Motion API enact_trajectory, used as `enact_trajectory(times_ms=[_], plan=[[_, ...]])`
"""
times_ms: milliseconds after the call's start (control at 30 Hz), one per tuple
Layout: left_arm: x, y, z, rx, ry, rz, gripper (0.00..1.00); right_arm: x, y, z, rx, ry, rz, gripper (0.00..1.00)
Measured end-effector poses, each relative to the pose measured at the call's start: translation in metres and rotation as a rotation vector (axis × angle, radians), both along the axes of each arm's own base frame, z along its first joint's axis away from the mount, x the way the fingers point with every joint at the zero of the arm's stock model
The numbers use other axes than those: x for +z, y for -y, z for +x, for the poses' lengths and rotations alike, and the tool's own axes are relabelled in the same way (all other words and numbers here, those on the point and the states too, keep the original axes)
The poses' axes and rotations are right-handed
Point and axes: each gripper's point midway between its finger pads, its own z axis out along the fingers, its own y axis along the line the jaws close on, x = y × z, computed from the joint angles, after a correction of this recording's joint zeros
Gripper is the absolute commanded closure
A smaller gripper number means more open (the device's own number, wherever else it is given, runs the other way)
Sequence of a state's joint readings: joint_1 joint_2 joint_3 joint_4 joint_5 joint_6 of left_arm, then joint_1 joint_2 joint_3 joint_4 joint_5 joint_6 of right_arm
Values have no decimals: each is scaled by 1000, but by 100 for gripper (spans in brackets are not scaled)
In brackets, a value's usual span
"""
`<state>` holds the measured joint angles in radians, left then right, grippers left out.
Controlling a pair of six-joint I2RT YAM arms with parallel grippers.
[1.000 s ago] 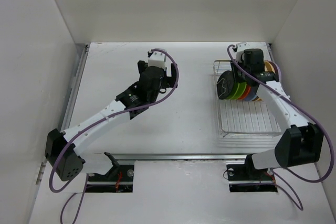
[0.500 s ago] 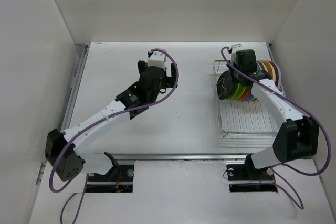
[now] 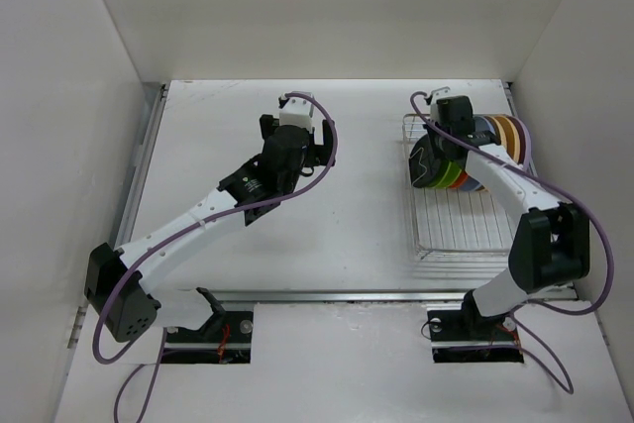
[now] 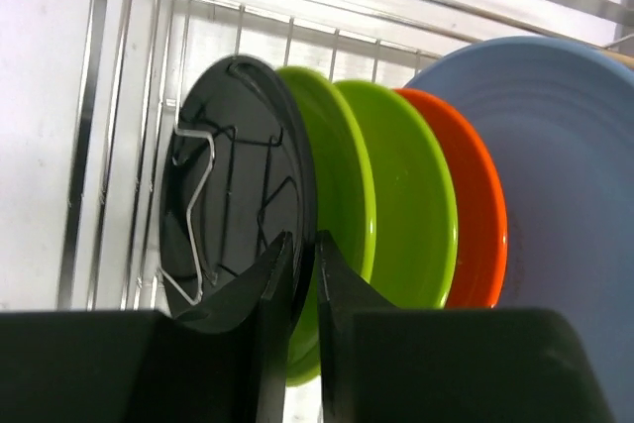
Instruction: Unload the plates from the dish rack
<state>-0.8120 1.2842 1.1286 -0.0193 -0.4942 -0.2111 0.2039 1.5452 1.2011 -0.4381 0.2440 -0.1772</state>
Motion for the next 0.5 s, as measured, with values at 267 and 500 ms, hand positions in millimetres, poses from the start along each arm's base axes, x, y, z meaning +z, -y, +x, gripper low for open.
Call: enact_trajectory(times_ms=[267, 500], plan=[[0, 0, 0, 0, 0, 0, 0, 6, -6, 5, -14, 39, -3, 100], [0, 0, 0, 0, 0, 0, 0, 36, -4, 1, -42, 130, -35, 100]])
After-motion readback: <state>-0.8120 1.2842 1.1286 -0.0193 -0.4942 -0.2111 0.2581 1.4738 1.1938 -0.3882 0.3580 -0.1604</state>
